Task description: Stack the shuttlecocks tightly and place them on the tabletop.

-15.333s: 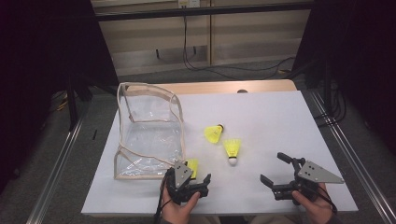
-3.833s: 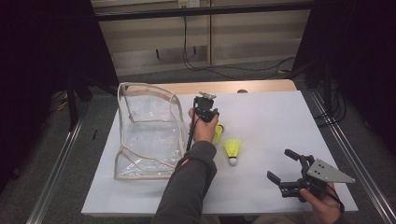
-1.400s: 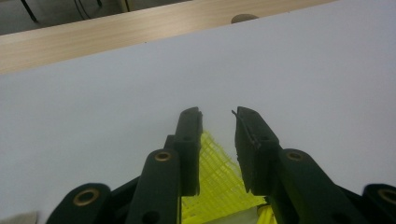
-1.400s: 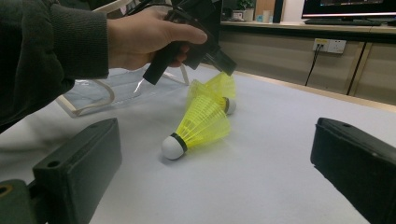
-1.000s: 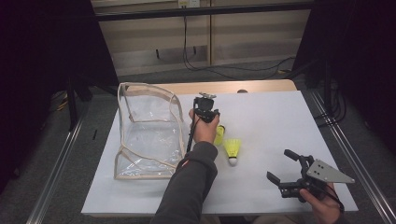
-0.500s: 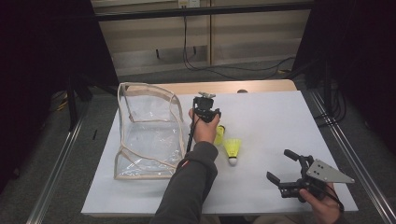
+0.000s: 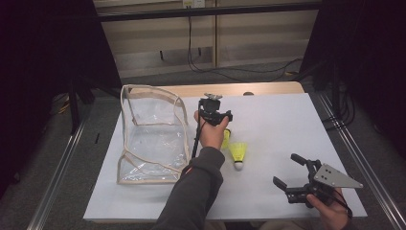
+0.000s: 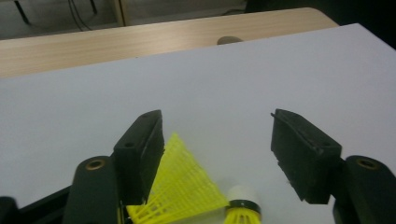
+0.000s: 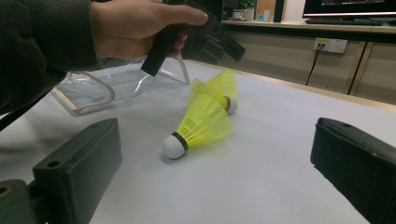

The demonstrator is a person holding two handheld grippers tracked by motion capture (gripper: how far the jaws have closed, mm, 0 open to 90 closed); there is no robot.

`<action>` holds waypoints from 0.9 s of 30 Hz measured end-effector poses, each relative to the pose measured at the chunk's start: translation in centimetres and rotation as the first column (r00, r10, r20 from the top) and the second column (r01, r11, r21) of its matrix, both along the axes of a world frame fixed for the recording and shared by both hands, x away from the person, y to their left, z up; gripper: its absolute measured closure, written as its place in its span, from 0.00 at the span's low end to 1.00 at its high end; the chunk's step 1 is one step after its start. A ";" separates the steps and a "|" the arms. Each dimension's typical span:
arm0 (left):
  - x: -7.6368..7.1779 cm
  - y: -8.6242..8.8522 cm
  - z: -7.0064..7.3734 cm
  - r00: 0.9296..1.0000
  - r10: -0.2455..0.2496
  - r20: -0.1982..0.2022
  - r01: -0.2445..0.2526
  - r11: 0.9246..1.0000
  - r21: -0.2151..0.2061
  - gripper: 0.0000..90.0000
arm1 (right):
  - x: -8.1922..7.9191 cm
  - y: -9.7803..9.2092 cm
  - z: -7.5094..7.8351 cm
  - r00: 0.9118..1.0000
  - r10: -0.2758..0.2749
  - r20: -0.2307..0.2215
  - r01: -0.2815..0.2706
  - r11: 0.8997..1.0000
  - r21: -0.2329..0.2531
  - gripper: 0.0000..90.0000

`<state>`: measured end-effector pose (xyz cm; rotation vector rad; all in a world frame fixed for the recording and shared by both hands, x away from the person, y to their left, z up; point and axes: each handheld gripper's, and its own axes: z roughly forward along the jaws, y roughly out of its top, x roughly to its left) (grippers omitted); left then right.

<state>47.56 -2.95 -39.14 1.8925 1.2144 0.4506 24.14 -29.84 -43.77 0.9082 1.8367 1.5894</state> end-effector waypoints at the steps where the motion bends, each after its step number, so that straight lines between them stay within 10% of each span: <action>1: -0.2 -0.1 0.2 1.000 -0.006 0.004 0.006 1.000 -0.006 0.35 | 0.0 0.0 0.0 1.000 0.000 -0.002 0.000 1.000 -0.001 0.01; 27: -2.1 -0.5 1.6 0.993 -0.113 0.017 0.114 0.991 -0.064 0.17 | -0.1 0.1 0.0 1.000 0.002 -0.008 -0.002 1.000 0.006 0.01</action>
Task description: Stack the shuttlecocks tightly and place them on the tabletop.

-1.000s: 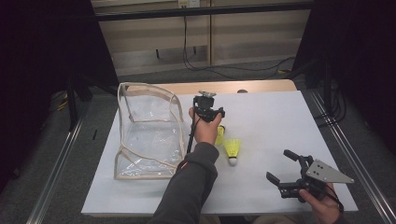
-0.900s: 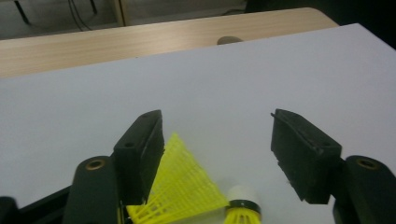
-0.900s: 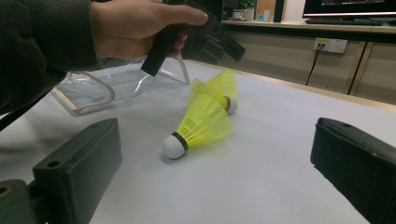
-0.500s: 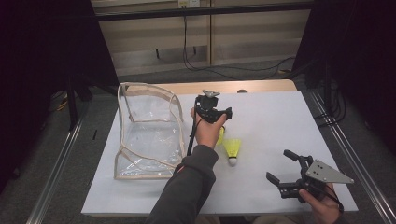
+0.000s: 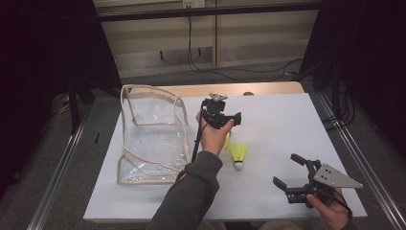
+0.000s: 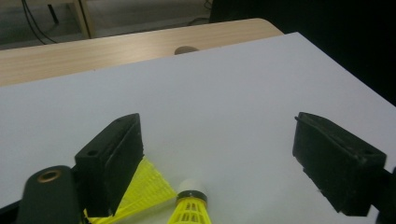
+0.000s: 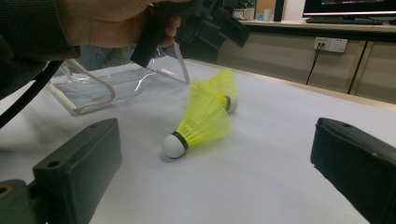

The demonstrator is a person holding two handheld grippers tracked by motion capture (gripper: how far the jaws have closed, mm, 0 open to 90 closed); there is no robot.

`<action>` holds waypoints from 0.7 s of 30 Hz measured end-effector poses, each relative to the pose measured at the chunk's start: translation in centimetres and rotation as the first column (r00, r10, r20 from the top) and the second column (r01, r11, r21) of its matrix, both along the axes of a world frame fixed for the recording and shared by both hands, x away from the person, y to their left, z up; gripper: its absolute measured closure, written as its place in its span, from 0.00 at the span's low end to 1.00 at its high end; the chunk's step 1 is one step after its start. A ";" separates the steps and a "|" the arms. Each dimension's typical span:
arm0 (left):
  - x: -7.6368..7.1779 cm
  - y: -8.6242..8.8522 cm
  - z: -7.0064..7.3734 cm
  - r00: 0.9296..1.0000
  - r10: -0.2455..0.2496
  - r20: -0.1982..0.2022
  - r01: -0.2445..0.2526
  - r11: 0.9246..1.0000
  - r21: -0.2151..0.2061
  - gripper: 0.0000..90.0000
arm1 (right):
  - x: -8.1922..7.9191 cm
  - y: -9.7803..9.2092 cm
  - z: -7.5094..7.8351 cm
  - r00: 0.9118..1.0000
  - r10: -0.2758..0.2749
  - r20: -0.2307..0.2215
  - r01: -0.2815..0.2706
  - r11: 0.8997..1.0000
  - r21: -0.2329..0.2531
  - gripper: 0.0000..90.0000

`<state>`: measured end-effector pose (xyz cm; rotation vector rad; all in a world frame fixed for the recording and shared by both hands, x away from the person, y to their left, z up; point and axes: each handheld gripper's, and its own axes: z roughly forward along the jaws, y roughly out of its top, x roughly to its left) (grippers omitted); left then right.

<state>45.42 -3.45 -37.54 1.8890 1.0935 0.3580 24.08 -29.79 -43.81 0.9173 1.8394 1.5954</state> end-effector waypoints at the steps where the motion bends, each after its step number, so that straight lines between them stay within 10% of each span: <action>1: -0.1 0.0 0.0 1.000 -0.007 0.000 0.007 1.000 -0.001 0.16 | 0.0 0.0 0.0 1.000 -0.001 0.000 0.001 1.000 -0.002 0.01; 21: -2.2 -0.6 0.2 0.996 -0.095 0.003 0.095 0.995 -0.031 0.12 | 0.0 0.0 0.0 1.000 0.000 0.000 0.000 1.000 -0.006 0.01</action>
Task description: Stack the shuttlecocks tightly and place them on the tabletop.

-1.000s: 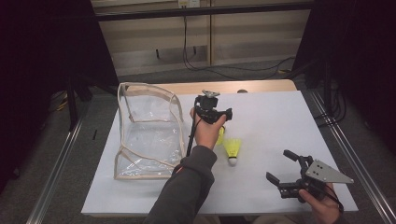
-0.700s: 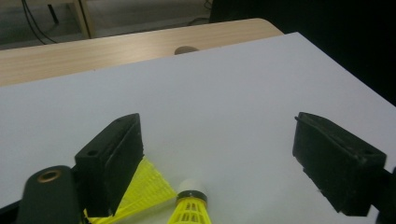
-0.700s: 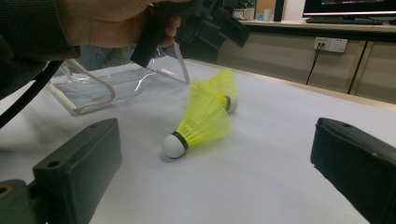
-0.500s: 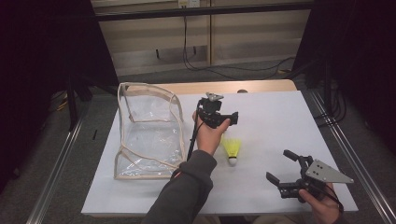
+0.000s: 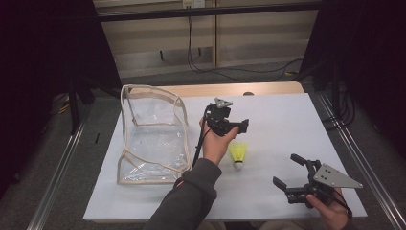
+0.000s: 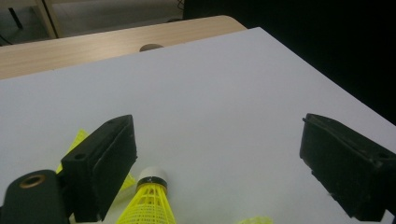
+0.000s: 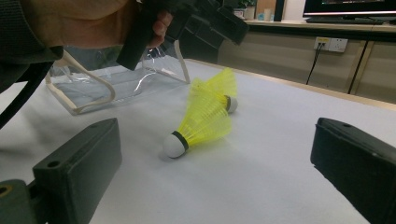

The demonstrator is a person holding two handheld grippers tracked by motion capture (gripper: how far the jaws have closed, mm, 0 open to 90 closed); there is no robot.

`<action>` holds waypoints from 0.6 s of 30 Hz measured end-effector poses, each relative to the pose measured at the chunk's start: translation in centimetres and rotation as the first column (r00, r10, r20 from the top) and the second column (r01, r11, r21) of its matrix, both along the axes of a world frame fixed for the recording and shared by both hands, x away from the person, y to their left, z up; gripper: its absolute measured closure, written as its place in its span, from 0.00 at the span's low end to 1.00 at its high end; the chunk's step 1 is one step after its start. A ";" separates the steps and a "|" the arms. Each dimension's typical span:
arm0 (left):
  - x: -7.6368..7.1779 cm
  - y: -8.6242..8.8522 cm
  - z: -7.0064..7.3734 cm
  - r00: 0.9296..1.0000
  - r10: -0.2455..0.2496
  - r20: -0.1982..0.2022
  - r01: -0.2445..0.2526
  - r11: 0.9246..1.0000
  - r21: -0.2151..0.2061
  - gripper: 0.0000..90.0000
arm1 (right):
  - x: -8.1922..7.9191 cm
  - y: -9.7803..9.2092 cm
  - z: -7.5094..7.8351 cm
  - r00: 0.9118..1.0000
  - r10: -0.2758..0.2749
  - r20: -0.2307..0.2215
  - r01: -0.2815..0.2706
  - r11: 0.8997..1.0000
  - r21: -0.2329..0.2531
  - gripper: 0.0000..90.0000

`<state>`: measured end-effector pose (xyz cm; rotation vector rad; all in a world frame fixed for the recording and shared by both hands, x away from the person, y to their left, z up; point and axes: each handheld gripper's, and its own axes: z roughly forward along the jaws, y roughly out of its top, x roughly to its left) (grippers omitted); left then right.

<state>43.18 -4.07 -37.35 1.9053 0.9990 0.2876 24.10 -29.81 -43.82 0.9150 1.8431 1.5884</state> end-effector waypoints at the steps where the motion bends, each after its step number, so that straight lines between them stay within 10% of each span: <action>1: -0.1 0.0 0.0 1.000 -0.006 0.003 0.006 1.000 0.002 0.12 | 0.0 0.0 0.0 1.000 0.001 0.000 -0.001 1.000 0.000 0.01; 18: -2.0 -0.2 -0.5 0.998 -0.063 0.007 0.064 0.998 -0.024 0.10 | 0.0 0.0 0.0 1.000 0.001 0.007 -0.001 1.000 -0.006 0.01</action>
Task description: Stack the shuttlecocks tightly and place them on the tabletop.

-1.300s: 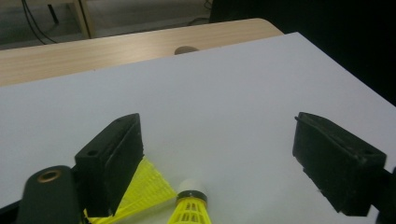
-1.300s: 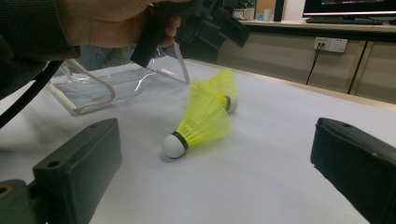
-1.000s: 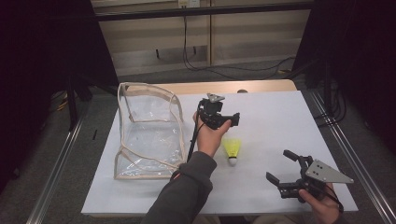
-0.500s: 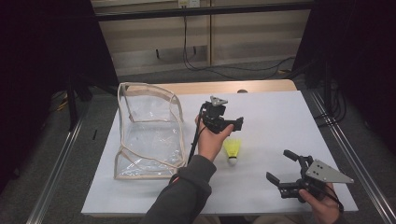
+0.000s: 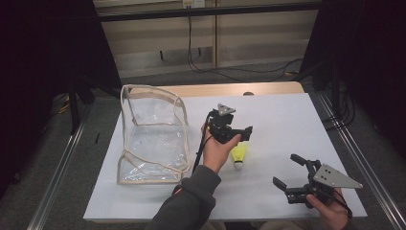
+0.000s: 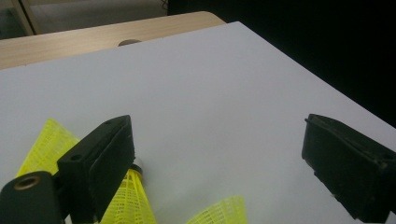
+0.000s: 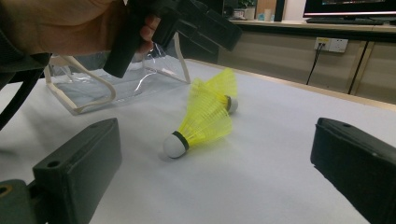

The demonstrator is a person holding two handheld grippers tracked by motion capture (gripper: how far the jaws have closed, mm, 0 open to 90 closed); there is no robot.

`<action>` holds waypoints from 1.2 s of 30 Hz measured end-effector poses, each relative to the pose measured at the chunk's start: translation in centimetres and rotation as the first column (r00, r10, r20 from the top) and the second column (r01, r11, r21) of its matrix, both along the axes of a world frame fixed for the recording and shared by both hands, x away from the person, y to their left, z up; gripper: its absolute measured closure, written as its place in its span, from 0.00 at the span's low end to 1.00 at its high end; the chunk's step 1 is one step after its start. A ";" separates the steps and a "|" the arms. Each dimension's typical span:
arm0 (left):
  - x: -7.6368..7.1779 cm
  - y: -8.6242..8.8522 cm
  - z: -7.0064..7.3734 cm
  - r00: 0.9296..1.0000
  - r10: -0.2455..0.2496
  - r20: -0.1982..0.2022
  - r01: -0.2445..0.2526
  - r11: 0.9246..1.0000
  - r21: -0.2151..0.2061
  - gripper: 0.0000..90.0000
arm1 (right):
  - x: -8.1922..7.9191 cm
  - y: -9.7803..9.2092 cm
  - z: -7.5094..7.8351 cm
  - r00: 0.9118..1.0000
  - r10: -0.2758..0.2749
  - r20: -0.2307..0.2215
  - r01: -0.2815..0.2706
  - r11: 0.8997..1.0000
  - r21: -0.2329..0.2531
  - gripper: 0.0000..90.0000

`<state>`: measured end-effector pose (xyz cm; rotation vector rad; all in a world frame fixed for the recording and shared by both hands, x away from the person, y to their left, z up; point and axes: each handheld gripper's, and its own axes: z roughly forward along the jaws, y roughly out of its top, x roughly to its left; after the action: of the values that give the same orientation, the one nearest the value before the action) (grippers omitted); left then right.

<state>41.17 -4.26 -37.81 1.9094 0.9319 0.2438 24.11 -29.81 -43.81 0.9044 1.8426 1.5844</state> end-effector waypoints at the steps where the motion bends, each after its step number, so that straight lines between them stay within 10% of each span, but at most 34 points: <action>1: -0.1 0.0 -0.1 1.000 -0.003 -0.001 0.003 1.000 0.003 0.10 | 0.0 0.0 0.0 1.000 0.001 0.000 -0.001 1.000 0.002 0.01; 36: -3.0 1.0 -2.2 0.998 -0.061 -0.019 0.061 0.998 0.011 0.08 | -0.1 0.0 0.0 1.000 0.003 -0.005 -0.003 1.000 0.004 0.01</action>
<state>38.22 -3.29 -40.03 1.9506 0.8849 0.1961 24.04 -29.78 -43.78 0.9087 1.8448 1.5897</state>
